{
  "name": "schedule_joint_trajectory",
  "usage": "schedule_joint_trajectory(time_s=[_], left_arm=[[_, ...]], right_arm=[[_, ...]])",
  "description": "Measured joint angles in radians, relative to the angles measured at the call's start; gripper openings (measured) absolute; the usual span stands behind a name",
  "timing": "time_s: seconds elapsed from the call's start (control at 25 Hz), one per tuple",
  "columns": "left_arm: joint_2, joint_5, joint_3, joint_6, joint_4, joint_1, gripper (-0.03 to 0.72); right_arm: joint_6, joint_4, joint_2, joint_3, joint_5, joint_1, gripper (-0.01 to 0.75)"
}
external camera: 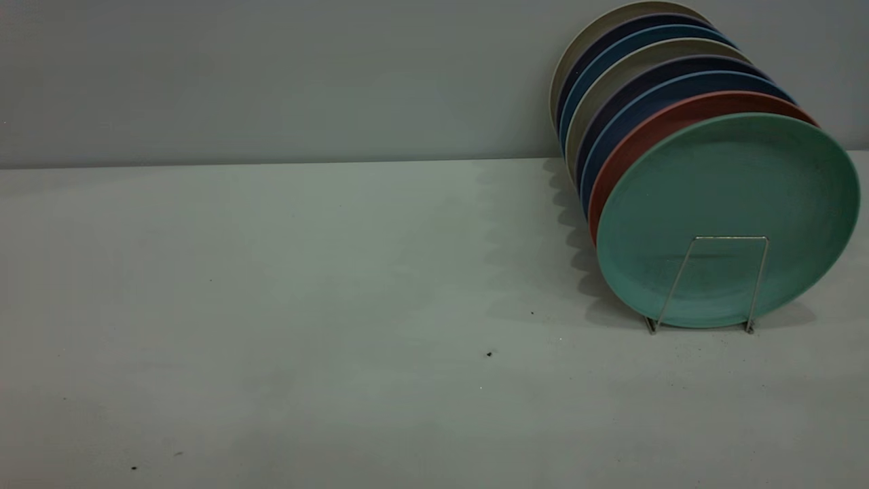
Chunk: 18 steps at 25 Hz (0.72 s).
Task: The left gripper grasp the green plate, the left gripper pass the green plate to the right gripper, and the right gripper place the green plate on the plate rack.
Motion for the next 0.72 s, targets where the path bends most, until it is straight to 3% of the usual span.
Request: schedule_joint_trajectory(time_s=[0.72], left_arm=[[-0.001,0.000,0.000,0.000,0.000,-0.012,0.568]], right_arm=[[0.000,-0.001,-0.001,0.000,0.000,0.000,0.419]])
